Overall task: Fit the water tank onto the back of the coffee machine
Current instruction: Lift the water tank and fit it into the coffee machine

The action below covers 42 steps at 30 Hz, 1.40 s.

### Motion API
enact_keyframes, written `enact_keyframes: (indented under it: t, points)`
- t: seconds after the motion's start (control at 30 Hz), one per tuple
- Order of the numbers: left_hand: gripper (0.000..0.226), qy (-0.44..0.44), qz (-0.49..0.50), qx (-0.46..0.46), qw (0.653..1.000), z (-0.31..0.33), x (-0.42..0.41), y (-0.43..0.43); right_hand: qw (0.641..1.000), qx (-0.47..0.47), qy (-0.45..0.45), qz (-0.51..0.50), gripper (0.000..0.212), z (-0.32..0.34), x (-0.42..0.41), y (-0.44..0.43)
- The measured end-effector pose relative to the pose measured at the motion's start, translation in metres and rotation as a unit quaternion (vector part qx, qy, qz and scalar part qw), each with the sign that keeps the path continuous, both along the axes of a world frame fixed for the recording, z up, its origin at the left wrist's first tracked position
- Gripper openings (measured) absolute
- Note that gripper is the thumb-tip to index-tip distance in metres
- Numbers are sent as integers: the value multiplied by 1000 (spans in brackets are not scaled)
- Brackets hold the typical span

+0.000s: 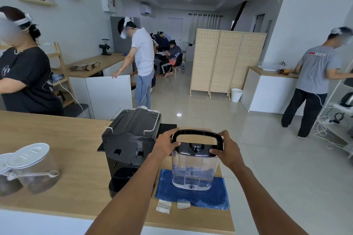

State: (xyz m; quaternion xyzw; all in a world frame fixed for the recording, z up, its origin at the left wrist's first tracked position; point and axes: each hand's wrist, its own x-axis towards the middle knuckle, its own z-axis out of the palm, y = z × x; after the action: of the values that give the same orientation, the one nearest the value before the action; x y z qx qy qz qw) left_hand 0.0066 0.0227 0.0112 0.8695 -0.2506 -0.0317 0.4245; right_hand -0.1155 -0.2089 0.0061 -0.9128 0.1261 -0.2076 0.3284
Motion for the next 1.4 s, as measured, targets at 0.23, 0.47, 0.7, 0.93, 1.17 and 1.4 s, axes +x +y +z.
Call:
enact_keyframes:
  t: [0.23,0.47,0.7,0.93,1.17,1.4]
  points:
    - [62,-11,15,-10,1000,3,-6,6,1000,-25,13,-8,55,5,2,6]
    - [57,-43,39,-6,998,2,-6,5,997,-71,8,-6,49,3,7,1]
    - [98,-11,-10,17,1000,-4,-1,8,997,-79,-17,-6,50,-3,12,-6]
    - [99,-17,-16,16,1000,-9,7,8,997,-75,-12,0,67,-2,5,-2]
    - [78,-36,-18,23,999,-13,6,7,995,-100,21,2,75,-9,2,0]
    - [71,-37,5,-2,999,-16,-16,14,995,-104,2,2,73,-16,-11,9]
